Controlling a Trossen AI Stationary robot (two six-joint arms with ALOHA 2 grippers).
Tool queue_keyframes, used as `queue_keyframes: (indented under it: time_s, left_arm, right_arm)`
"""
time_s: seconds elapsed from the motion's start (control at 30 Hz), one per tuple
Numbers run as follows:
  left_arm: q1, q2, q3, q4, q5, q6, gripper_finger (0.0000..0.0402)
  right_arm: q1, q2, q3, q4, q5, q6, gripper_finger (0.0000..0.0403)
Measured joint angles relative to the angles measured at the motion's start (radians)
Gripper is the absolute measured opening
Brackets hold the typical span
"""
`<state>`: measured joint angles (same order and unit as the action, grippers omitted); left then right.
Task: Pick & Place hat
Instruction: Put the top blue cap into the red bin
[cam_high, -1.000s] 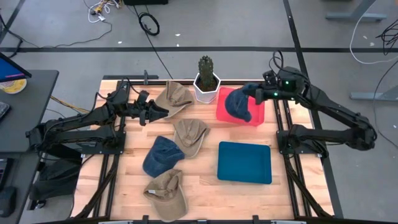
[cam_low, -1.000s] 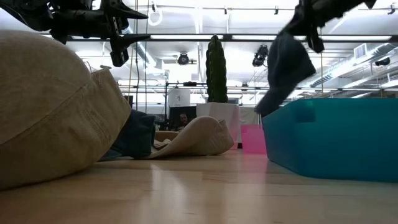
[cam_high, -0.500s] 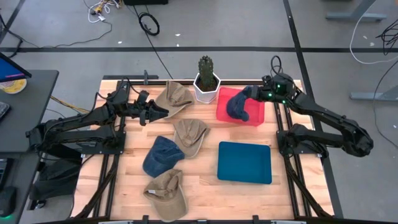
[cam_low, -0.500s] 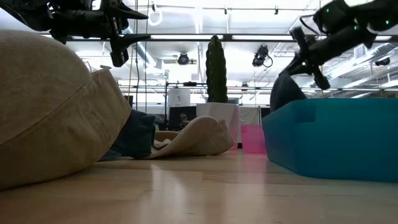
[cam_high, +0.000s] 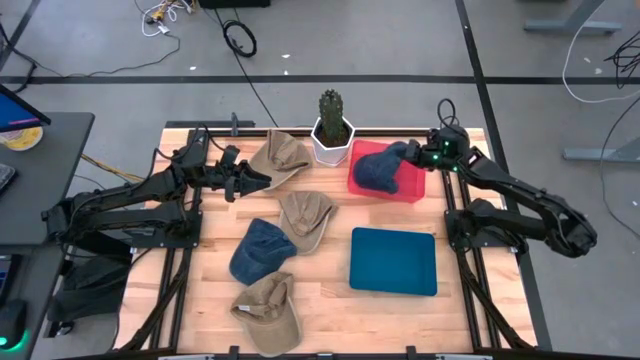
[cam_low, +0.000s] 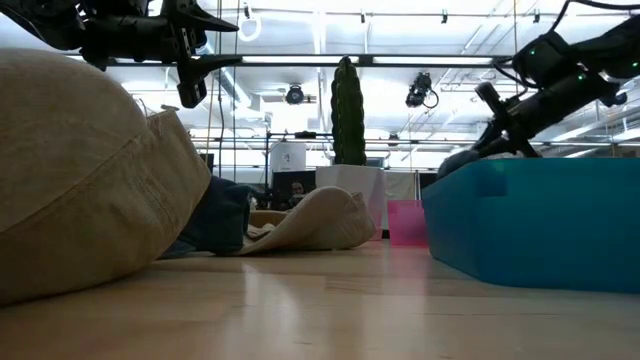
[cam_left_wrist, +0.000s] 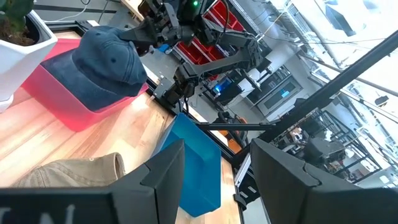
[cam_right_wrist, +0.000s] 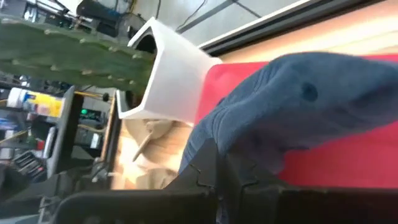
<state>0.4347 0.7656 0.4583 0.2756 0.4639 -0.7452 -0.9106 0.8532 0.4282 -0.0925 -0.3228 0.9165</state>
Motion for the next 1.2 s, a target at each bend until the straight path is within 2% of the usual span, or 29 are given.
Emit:
queue_keyframes:
  time_s: [0.43, 0.8, 1.2]
  left_arm:
    - [0.0, 0.0, 0.0, -0.002, -0.001, -0.002, 0.0188]
    - [0.0, 0.0, 0.0, -0.006, -0.027, -0.002, 0.0188]
    - [0.0, 0.0, 0.0, -0.006, -0.027, -0.009, 0.0188]
  right_arm:
    - [-0.067, 0.0, -0.002, -0.05, 0.068, -0.13, 0.0]
    - [-0.068, 0.0, -0.002, -0.022, 0.05, -0.283, 0.0]
    - [-0.068, 0.0, -0.002, -0.219, 0.07, -0.154, 0.0]
